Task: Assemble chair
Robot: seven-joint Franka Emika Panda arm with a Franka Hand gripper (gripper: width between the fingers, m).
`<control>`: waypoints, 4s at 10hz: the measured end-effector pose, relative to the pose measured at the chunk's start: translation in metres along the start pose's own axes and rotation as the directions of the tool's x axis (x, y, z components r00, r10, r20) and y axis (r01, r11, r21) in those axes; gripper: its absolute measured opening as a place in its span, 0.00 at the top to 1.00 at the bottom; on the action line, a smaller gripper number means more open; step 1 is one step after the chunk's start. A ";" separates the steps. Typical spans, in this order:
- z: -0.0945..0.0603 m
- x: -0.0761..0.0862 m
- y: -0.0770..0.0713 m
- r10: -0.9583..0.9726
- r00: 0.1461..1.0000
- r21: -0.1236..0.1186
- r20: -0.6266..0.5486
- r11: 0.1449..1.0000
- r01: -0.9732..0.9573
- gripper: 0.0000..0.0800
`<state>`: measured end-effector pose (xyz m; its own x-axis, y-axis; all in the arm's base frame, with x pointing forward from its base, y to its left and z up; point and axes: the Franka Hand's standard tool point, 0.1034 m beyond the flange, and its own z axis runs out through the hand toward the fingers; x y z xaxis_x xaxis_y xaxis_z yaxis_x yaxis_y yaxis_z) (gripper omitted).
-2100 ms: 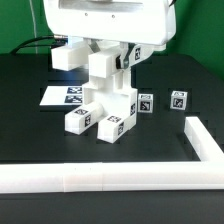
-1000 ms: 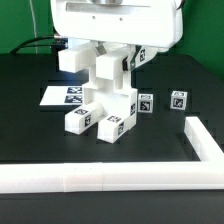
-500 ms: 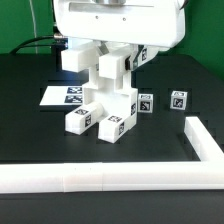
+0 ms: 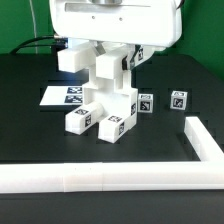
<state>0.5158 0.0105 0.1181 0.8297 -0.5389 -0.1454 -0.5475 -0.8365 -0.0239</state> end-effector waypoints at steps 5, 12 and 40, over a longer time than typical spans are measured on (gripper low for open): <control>-0.006 -0.001 -0.003 -0.018 1.000 0.009 -0.007 1.000 0.018 0.64; 0.001 -0.003 -0.004 -0.020 1.000 0.002 -0.012 1.000 0.020 0.64; 0.008 -0.013 -0.002 0.012 1.000 -0.007 0.003 1.000 -0.012 0.64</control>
Offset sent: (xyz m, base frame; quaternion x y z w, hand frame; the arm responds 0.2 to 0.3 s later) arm -0.0094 0.0049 0.0137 0.0092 -0.0087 0.0050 0.9999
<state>0.5053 0.0193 0.1123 0.8230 -0.5483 -0.1483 -0.5563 -0.8308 -0.0155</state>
